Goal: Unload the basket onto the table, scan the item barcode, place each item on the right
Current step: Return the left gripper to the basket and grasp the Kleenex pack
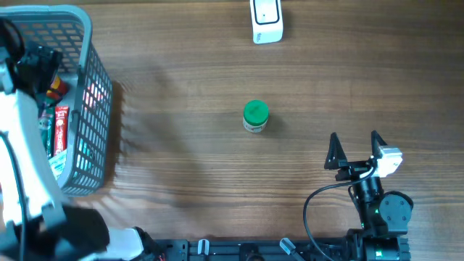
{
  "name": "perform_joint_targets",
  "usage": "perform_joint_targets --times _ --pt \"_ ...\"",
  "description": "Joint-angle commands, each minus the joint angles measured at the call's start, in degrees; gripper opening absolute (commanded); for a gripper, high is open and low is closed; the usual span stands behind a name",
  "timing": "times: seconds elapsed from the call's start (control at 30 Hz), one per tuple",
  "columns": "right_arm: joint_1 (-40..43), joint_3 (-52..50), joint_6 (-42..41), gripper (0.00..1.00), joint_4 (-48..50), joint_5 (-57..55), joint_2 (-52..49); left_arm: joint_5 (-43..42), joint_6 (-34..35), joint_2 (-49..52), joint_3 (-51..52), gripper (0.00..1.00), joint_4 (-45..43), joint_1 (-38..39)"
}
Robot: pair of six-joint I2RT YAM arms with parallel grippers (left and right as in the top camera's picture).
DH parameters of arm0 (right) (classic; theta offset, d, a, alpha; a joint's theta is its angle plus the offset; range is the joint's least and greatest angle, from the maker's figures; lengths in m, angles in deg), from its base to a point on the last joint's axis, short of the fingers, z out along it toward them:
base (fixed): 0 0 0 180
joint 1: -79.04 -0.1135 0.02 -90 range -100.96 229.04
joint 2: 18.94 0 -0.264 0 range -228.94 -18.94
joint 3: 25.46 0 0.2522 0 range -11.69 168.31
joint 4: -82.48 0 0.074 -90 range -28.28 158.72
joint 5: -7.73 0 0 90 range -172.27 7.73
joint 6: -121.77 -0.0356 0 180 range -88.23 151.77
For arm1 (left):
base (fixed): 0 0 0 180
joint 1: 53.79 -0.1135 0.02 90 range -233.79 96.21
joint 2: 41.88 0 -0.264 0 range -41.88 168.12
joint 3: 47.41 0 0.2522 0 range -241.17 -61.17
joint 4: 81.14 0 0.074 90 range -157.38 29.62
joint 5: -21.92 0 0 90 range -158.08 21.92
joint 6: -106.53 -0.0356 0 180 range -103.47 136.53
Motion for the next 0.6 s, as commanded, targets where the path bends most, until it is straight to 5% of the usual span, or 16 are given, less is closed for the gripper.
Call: perform_joint_targets --times 0.0,0.17,0.57 --pt "-0.22 -0.11 0.59 1.0 0.24 -0.37 0.46 -0.11 -10.43 8.07 0.0 0.98 -0.96 -0.17" --pt "-0.22 -0.11 0.55 1.0 0.24 -0.37 0.46 -7.96 -23.23 17.81 0.0 1.0 -4.66 0.15" --pt "-0.22 -0.11 0.57 1.0 0.26 -0.37 0.46 -8.48 -23.71 28.39 0.0 1.0 -12.13 3.04"
